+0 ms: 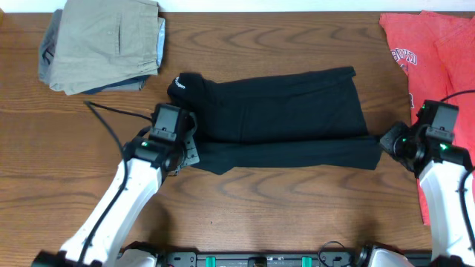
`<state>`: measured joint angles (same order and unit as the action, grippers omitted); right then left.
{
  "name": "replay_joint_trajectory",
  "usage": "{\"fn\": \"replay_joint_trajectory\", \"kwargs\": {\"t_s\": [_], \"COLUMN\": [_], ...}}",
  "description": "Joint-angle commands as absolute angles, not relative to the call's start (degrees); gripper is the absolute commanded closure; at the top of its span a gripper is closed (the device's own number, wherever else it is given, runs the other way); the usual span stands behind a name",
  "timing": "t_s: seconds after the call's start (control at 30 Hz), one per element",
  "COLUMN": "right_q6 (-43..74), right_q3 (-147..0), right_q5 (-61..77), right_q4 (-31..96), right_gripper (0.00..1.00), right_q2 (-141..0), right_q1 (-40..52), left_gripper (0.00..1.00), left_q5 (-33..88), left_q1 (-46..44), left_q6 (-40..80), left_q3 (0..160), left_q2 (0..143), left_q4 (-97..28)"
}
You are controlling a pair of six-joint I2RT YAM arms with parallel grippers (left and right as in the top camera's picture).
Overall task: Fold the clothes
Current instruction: 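Grasp the polo's bottom hem with both grippers and fold it upward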
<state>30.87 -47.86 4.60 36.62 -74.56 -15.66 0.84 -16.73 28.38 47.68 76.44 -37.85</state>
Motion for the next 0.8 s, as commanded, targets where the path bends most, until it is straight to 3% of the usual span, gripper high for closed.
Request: {"fn": "replay_joint_trajectory", "kwargs": {"t_s": [0.0,0.53,0.77], "right_q6": [31.8,31.7,31.7], "right_q3": [-48.7,-48.7,-48.7], "right_q5": [4.6,-1.7,-7.5], "right_q4": [35.0,22.5,18.7], "right_gripper": [0.99,0.99,0.99], "right_q2": [-76.9,-83.9,-86.1], "right_q1": [-14.4,-8.1,-7.0], "left_gripper": [0.94,0.93,0.93], "left_q5": [-1.0,-4.4,-15.9], "left_q1": [-16.7,-16.7,-16.7], "left_q6": [29.0,29.0,29.1], "left_q3": [48.1,48.1,47.8], "left_q2": [78.7,85.6,90.6], "left_q4": [-36.6,-21.2,-21.3]}}
